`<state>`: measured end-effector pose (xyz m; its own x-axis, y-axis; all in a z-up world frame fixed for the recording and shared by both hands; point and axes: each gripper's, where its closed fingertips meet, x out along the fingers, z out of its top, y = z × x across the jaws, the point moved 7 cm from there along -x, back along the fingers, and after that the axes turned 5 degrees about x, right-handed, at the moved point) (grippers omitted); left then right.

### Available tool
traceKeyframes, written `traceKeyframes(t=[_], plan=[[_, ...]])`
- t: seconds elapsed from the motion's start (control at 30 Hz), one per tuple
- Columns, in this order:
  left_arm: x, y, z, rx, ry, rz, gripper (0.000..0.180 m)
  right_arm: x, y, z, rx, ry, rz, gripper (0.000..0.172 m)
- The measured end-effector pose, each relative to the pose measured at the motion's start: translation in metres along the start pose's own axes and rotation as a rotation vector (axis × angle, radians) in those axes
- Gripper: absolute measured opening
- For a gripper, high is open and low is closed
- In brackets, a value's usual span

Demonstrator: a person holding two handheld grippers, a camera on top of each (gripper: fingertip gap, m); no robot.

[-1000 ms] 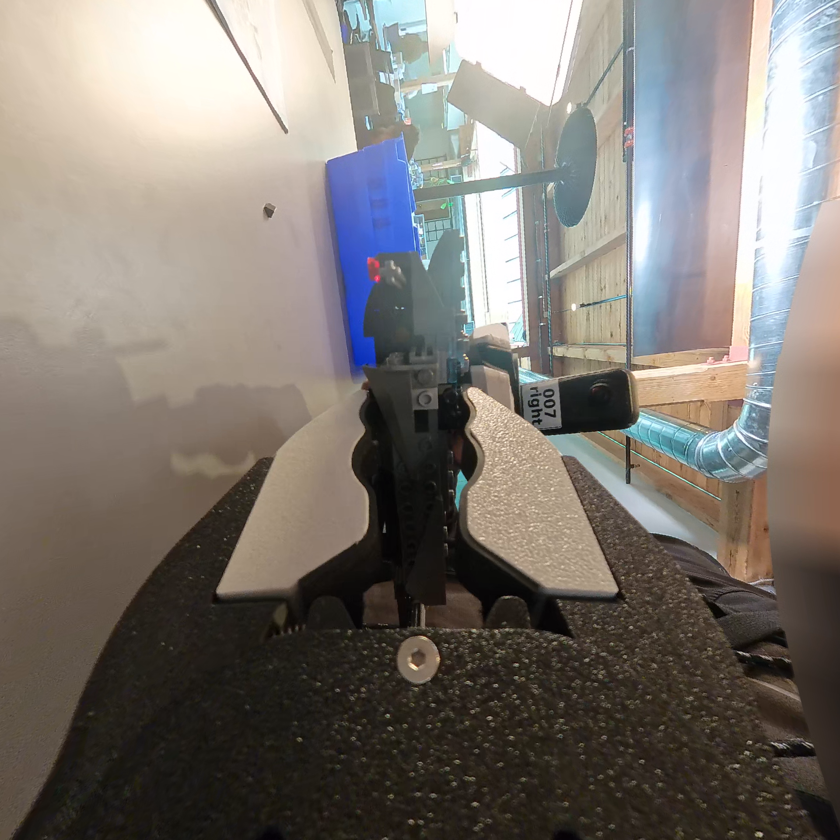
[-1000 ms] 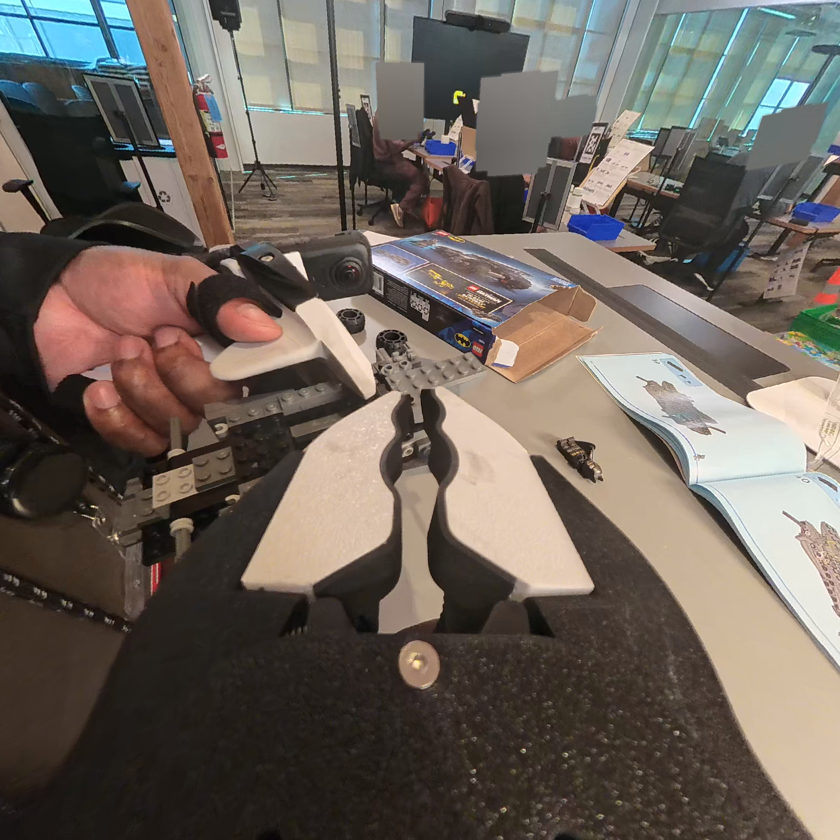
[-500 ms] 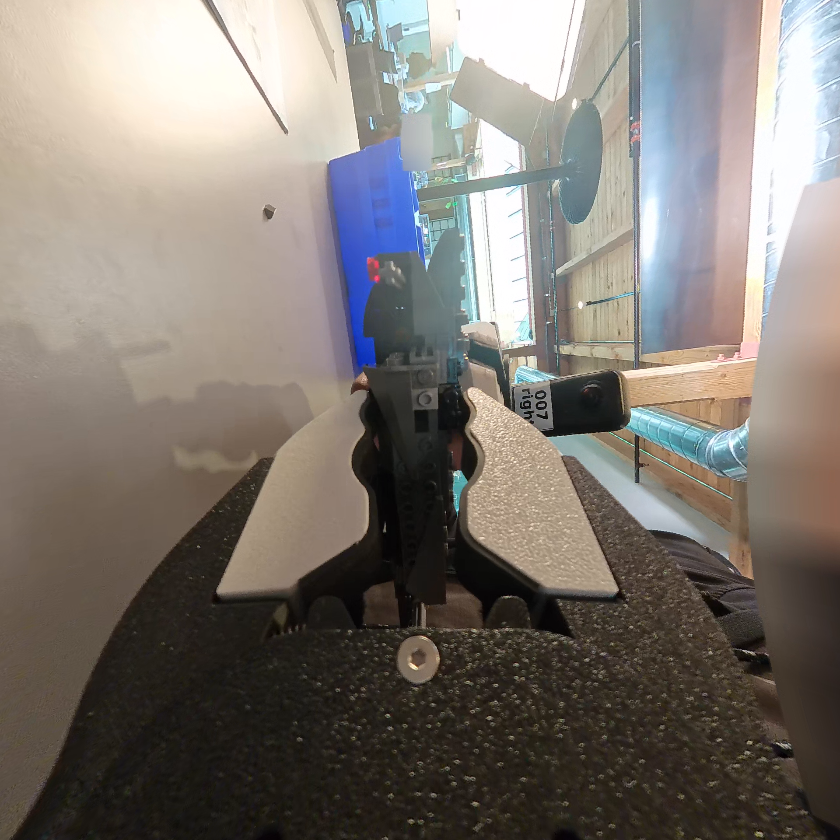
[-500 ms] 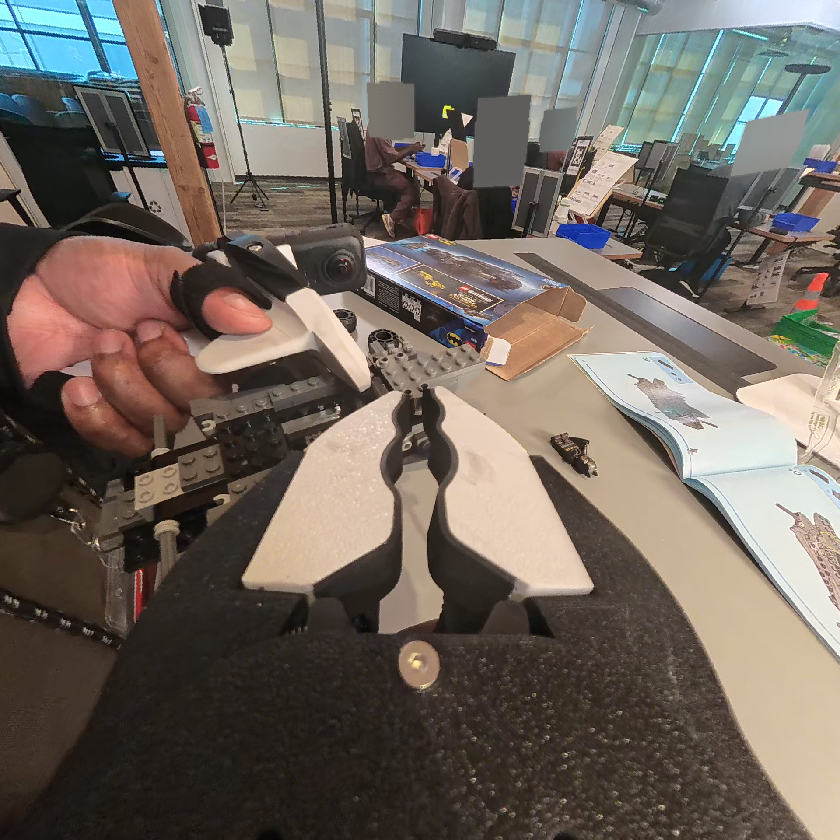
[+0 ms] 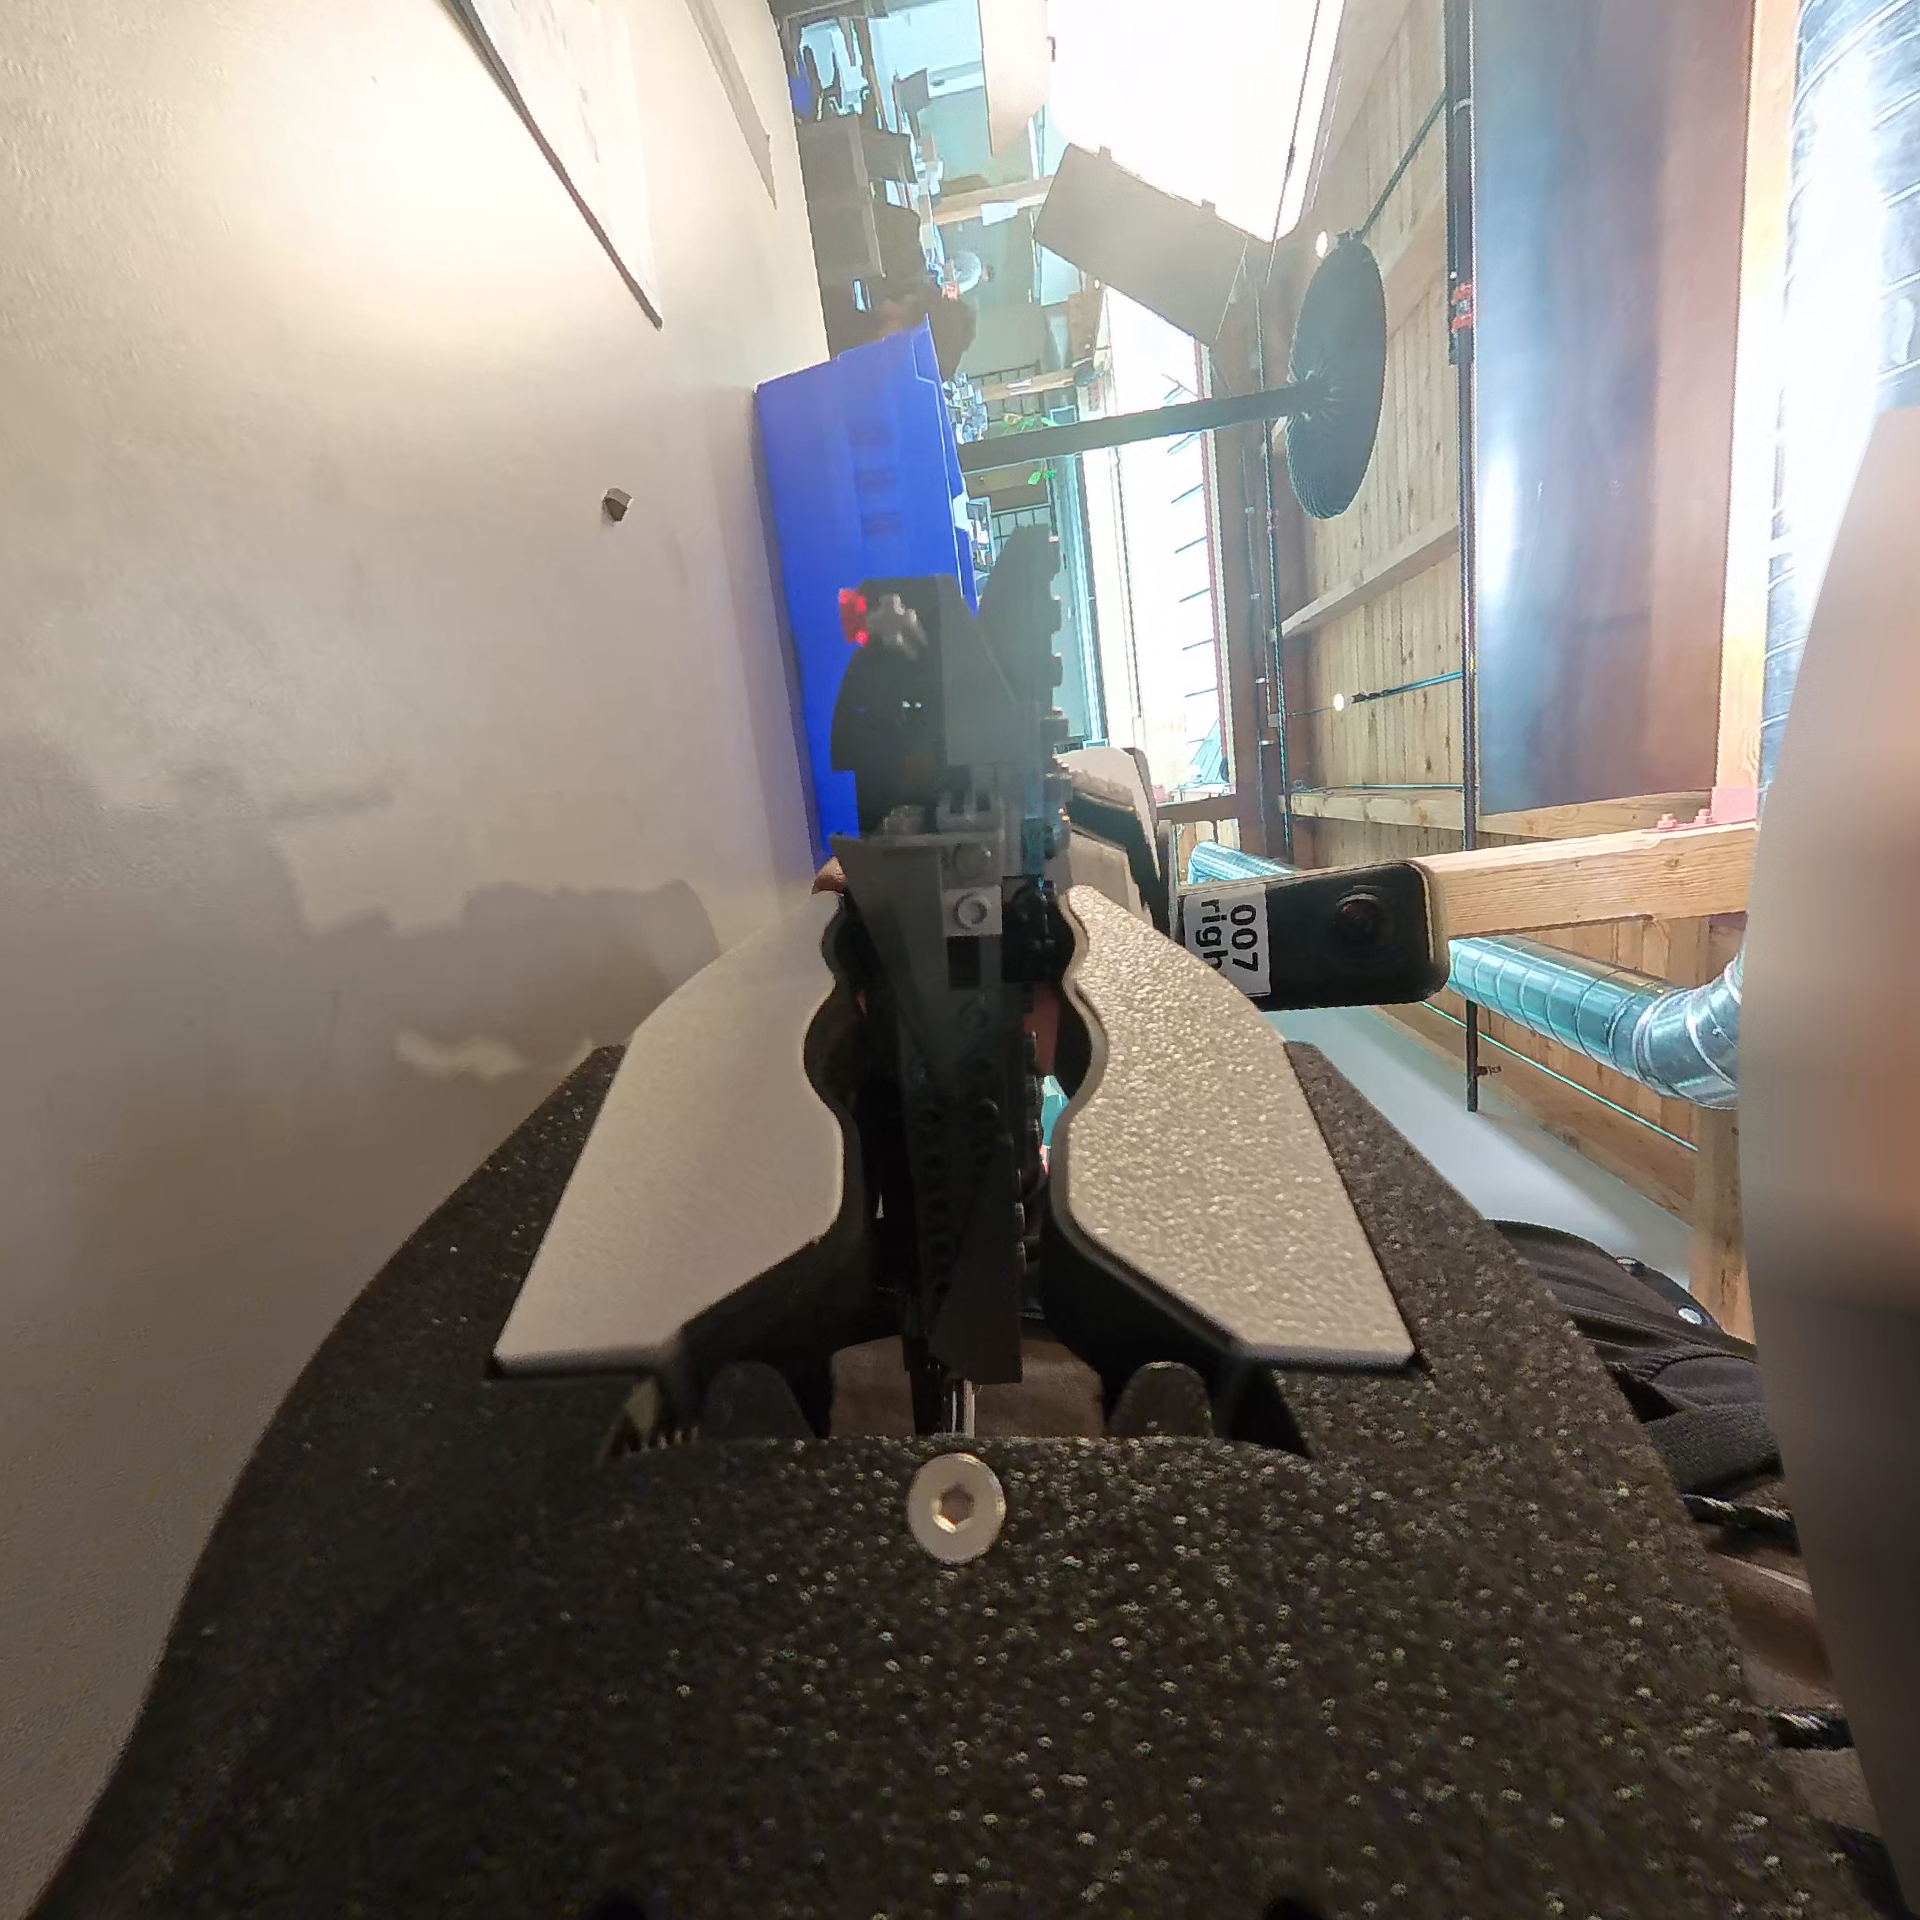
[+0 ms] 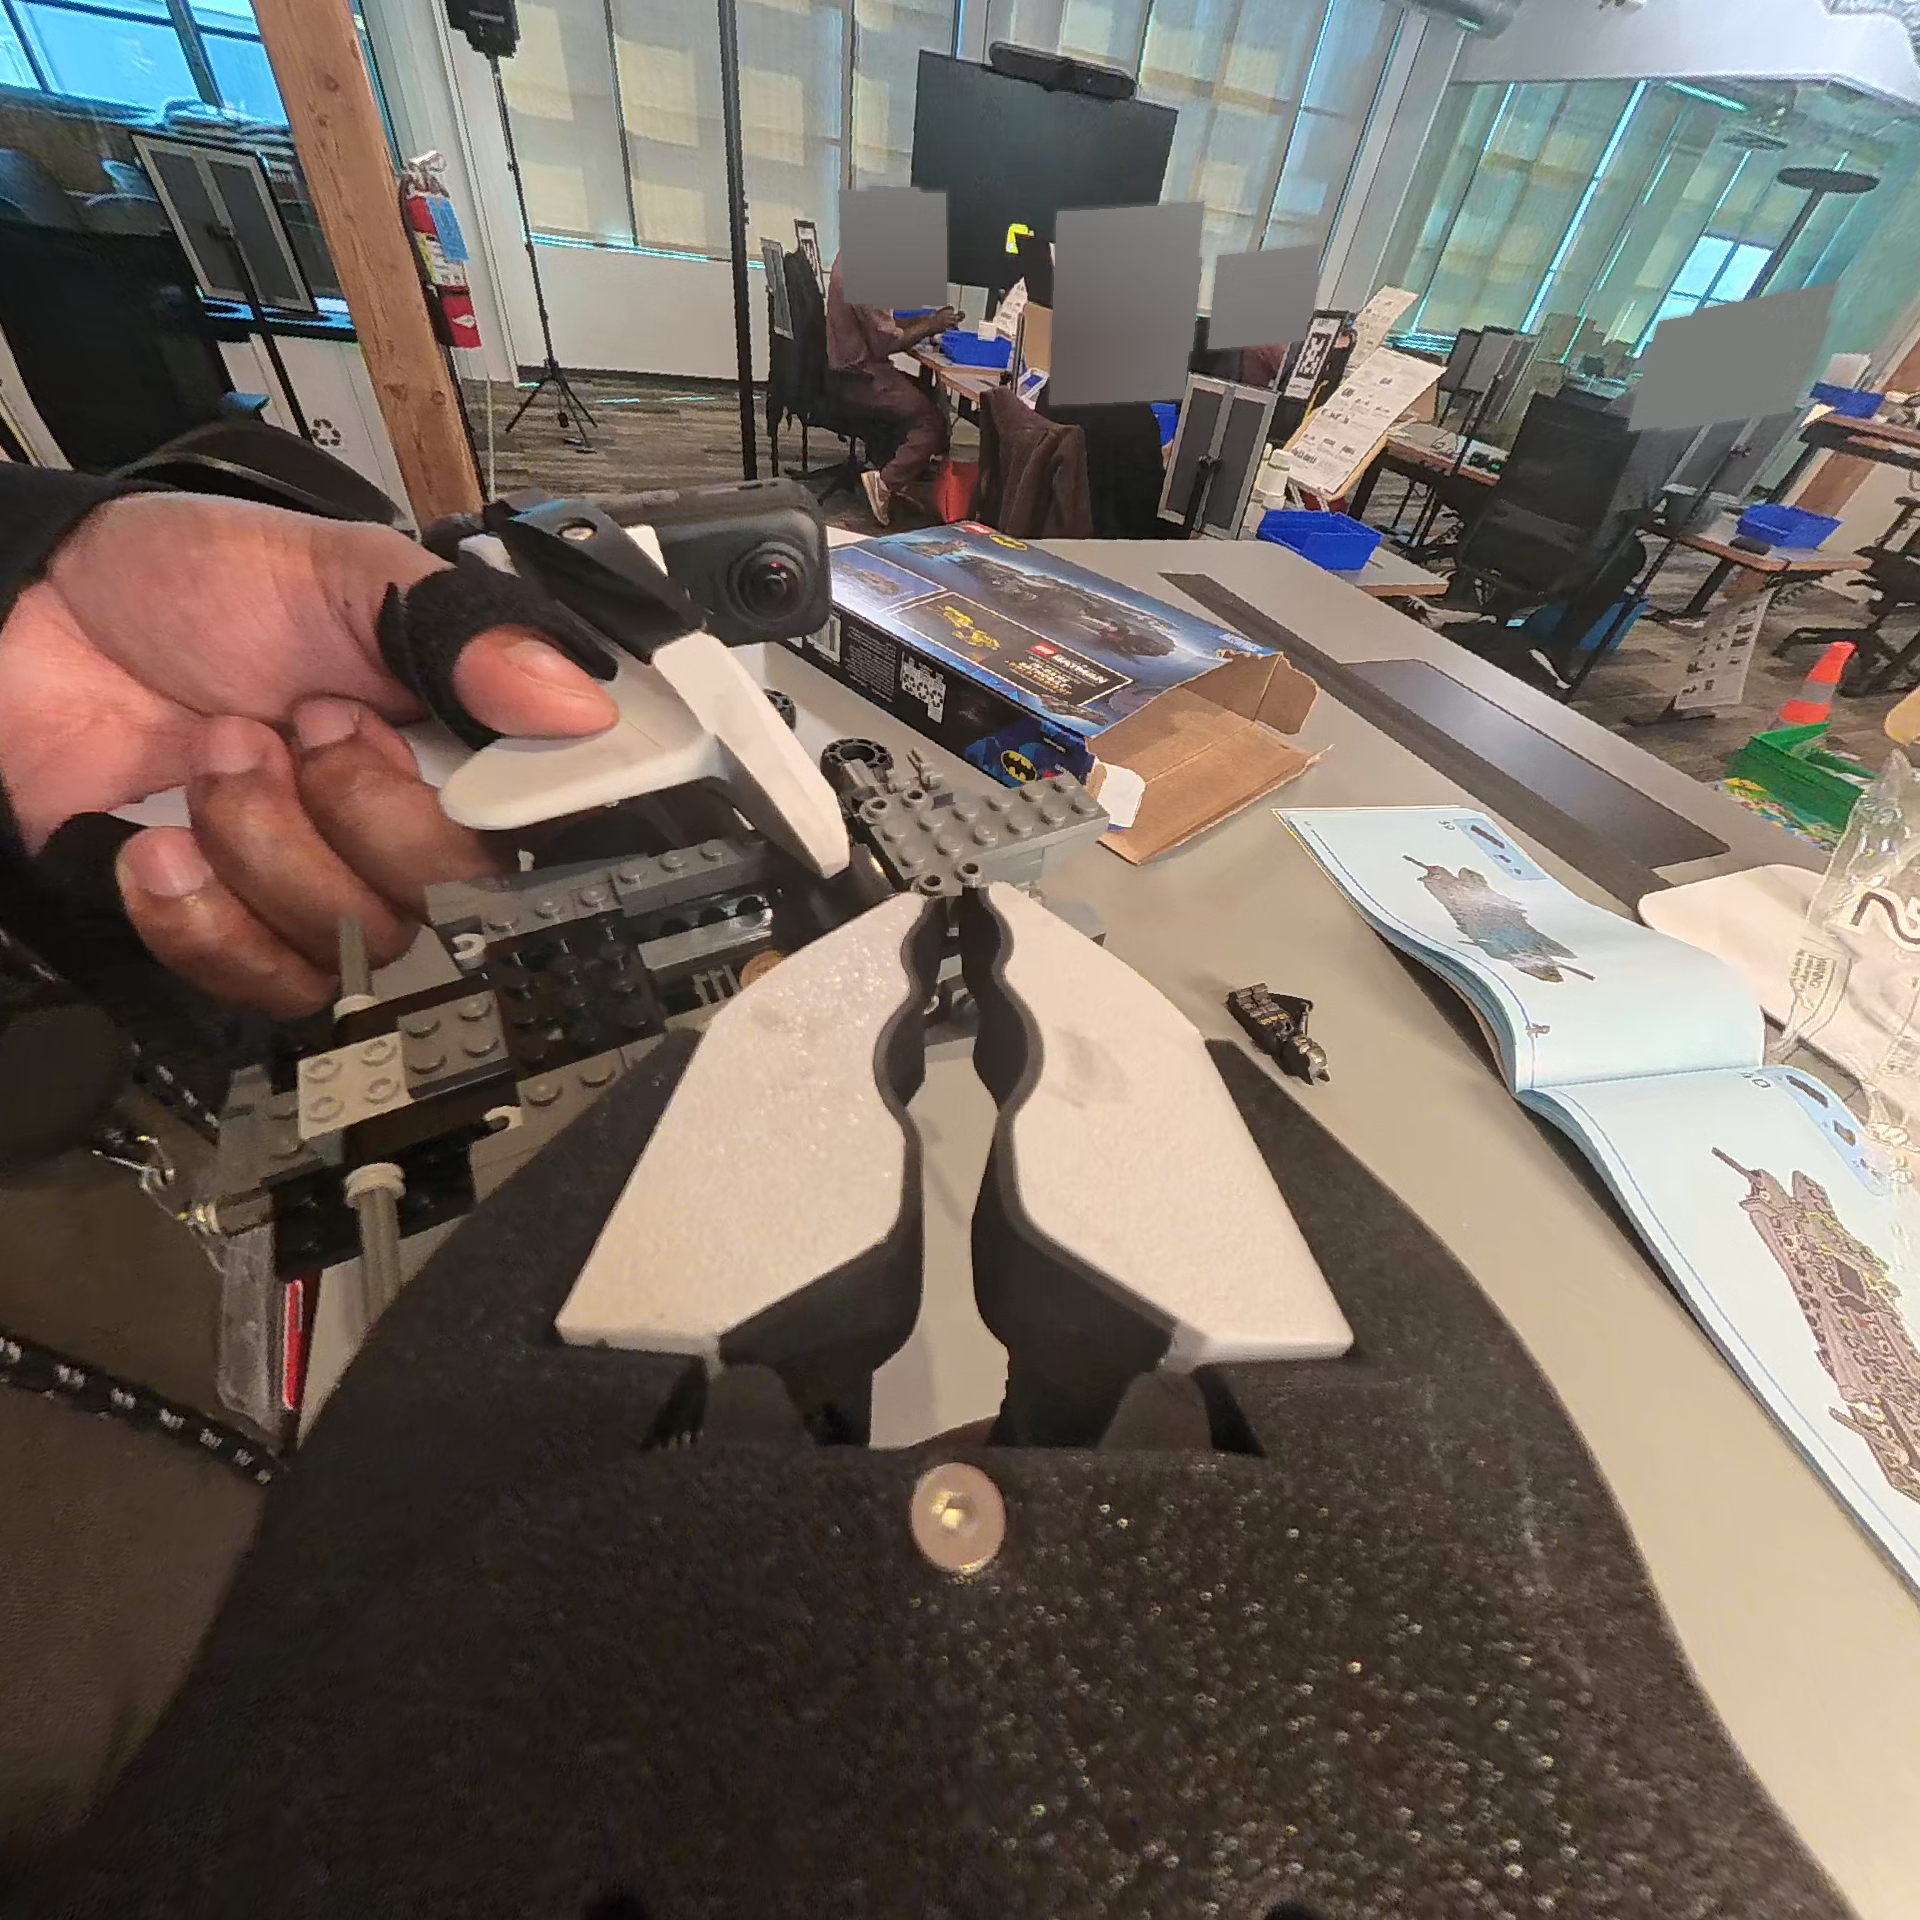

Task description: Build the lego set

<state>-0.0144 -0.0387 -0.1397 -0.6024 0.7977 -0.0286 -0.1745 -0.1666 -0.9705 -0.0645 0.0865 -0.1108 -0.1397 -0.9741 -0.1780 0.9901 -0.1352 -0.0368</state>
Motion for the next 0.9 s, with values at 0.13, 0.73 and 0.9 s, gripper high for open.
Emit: traceKeyframes(t=[0.13, 0.73, 0.9], plan=[[0.0007, -0.0002, 0.0005, 0.003, 0.000, 0.004, 0.035, 0.0001, -0.0007, 0.0001, -0.008, 0.004, -0.007, 0.003], [0.0034, 0.0005, -0.0002, -0.017, -0.014, -0.022, 0.035, -0.0010, -0.0011, 0.0011, -0.026, 0.009, -0.032, 0.002], [0.0035, 0.0007, -0.0003, -0.020, -0.018, -0.036, 0.035, -0.0015, -0.0008, 0.0018, -0.020, 0.009, -0.032, 0.002]])
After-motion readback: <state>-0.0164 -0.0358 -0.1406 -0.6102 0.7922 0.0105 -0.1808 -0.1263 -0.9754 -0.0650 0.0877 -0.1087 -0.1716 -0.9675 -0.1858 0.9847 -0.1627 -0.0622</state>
